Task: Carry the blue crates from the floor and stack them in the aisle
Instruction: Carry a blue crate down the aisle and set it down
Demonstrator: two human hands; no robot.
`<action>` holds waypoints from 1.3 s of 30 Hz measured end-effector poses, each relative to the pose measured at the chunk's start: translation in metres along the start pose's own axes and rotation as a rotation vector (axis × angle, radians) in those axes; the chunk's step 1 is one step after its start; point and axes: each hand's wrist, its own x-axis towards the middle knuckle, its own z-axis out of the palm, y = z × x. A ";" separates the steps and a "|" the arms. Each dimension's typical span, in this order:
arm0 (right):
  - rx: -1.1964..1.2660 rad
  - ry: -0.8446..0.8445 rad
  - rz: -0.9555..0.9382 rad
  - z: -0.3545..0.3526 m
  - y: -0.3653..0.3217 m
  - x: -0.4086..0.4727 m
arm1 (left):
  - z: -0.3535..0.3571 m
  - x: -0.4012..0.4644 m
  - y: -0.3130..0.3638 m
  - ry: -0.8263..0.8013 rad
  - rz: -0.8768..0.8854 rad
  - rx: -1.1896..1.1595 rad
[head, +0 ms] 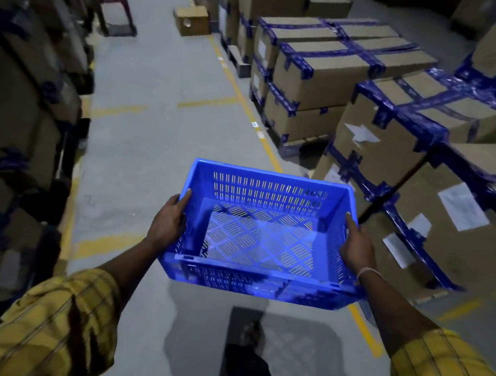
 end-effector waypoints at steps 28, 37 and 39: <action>0.084 -0.089 -0.158 0.127 -0.416 0.514 | -0.122 0.480 -0.321 0.116 -0.219 -0.048; 0.107 -0.065 -0.108 0.167 -0.535 0.672 | -0.166 0.668 -0.415 0.096 -0.212 -0.078; 0.130 -0.067 -0.131 0.180 -0.561 0.722 | -0.167 0.715 -0.438 0.109 -0.212 -0.100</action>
